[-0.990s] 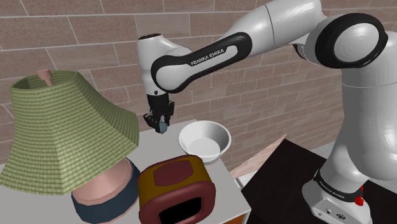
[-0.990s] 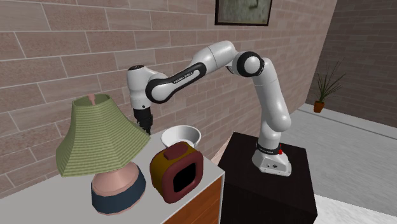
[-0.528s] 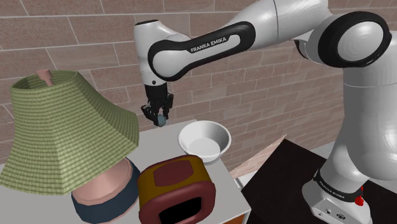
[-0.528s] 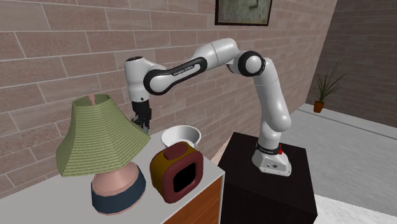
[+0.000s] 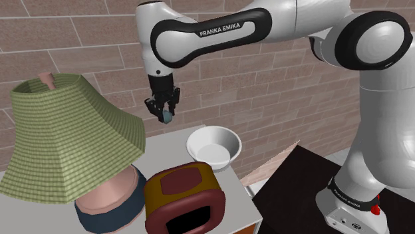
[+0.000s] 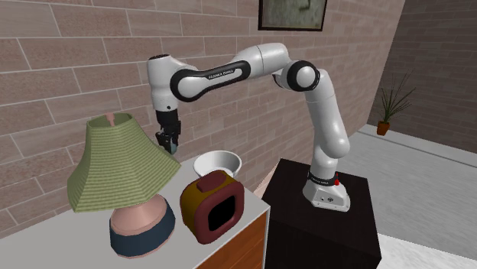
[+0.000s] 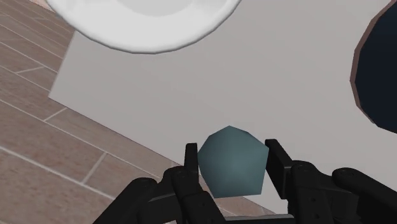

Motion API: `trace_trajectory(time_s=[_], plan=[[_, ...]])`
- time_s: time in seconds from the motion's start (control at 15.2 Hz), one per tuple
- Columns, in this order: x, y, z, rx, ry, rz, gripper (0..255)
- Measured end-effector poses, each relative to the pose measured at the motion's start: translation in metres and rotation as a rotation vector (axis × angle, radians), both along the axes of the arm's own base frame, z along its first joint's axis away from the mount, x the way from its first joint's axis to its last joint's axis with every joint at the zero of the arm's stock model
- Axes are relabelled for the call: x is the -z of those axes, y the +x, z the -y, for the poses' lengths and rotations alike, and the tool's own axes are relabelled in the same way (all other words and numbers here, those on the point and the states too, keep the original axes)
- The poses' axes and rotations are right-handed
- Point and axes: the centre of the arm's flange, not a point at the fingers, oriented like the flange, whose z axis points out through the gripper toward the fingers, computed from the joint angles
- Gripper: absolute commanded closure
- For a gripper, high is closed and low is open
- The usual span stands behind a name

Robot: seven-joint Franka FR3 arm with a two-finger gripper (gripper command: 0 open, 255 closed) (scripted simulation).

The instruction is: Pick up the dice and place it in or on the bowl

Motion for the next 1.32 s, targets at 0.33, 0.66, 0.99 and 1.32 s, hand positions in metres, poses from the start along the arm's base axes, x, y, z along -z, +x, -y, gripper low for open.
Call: trace_trajectory(time_s=[0.33, 0.66, 0.99, 1.32], plan=[[-0.011, -0.034, 0.021, -0.001, 0.000, -0.001, 255], [-0.014, -0.092, 0.052, -0.001, 0.000, -0.001, 255], [-0.015, -0.146, 0.085, -0.001, -0.001, 0.000, 255], [0.000, -0.163, 0.096, 0.000, 0.000, -0.001, 255]])
